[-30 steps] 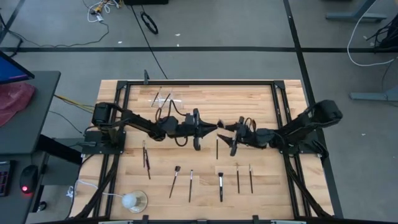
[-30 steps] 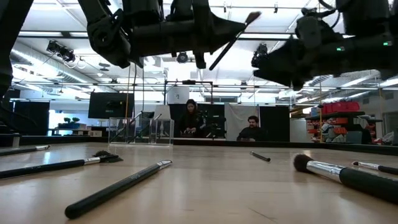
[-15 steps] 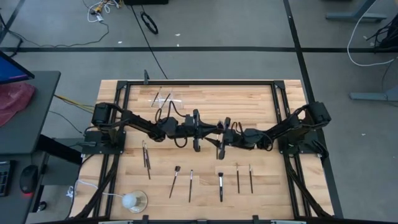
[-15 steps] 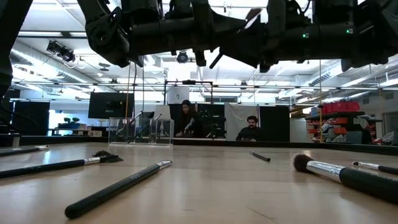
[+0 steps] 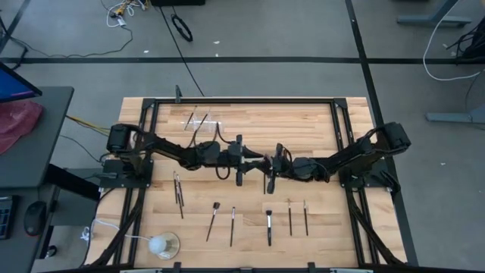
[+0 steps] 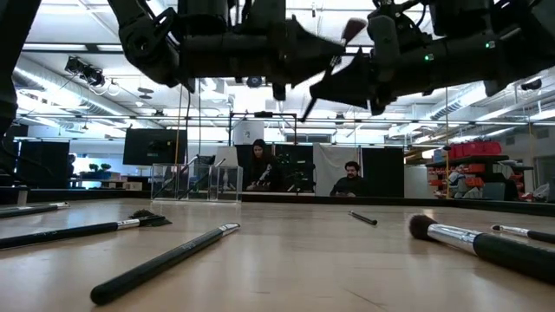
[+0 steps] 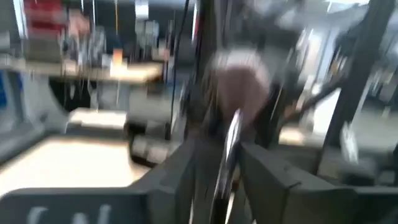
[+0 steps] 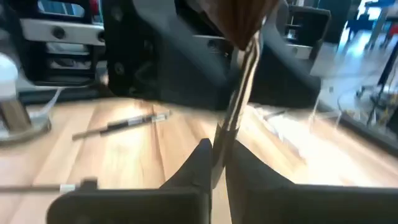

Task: Put items in baskets/containers
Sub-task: Put the highlighter brush into the right section of the transparent organizer

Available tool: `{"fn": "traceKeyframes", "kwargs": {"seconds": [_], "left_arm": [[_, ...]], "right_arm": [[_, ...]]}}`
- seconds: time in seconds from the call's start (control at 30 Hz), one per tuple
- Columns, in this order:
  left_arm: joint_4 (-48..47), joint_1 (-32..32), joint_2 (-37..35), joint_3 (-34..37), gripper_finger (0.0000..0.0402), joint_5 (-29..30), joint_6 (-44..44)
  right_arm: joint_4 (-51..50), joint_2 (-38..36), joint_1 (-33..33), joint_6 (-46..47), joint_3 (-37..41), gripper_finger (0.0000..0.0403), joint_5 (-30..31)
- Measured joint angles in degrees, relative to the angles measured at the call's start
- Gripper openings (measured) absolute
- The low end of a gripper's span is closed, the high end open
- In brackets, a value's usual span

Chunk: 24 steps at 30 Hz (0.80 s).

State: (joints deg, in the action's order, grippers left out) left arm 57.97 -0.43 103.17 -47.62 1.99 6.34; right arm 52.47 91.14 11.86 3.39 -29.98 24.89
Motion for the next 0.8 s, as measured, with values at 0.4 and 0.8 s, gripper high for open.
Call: {"fn": "traceKeyframes", "kwargs": {"seconds": [0.4, 0.8], "left_arm": [[-8.97, -0.17, -2.79, 0.00, 0.0153, 2.67, -4.44], [-10.81, -0.81, -2.70, -1.71, 0.0151, -1.63, -4.48]], "right_arm": [[-10.68, -4.94, -0.06, 3.71, -0.02, 0.0019, -1.47], [-10.18, -4.94, -0.17, 3.68, -0.02, 0.0019, -3.72]]}}
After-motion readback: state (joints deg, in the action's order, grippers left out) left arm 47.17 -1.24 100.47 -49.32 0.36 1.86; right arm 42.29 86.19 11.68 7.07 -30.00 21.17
